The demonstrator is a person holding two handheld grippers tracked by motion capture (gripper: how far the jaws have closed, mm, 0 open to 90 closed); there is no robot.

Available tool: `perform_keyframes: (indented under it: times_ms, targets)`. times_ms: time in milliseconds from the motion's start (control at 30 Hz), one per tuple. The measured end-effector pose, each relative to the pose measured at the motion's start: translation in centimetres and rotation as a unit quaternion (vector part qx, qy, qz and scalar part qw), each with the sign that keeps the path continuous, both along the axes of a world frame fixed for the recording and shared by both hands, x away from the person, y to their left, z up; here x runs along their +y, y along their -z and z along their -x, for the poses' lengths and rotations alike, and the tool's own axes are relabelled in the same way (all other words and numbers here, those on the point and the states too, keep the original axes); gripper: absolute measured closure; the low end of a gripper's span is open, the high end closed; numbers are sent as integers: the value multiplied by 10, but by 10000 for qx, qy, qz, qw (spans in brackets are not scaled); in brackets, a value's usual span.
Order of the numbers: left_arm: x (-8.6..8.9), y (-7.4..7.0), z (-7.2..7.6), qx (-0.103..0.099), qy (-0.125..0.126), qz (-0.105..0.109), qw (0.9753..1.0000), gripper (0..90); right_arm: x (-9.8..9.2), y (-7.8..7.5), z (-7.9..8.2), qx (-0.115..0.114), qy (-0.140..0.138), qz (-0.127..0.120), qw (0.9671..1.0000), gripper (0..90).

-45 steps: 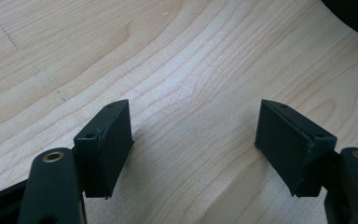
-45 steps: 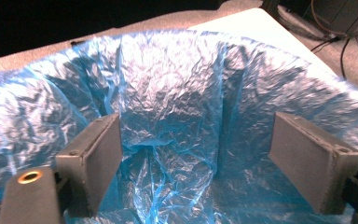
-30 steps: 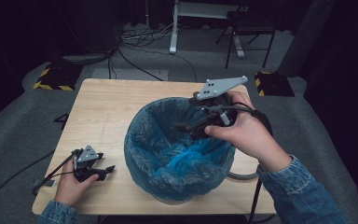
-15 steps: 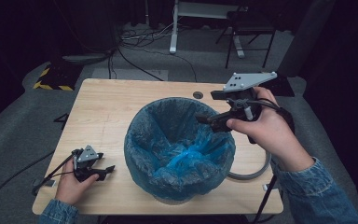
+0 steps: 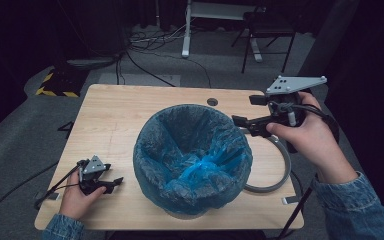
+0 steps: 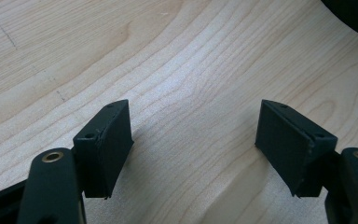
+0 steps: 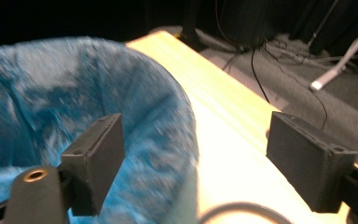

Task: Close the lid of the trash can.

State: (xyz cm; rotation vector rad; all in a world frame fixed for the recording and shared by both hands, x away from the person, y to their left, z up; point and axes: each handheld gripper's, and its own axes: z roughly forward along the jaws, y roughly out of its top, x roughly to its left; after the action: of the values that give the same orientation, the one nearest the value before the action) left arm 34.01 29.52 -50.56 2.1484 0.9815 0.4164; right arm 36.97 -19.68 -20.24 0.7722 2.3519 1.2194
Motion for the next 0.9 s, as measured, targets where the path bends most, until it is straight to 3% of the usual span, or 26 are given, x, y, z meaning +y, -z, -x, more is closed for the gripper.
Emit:
perform_keyframes:
  times_ms: [467, 900]
  targets:
    - [0, 0, -1, -6, 14, 11, 10000, 264, -54, 23, -23, 127, 630, -3, 9979, 260]
    - [0, 0, -2, 6, 14, -10, 10000, 264, -105, 58, -46, 422, 1205, 19, 9918, 332]
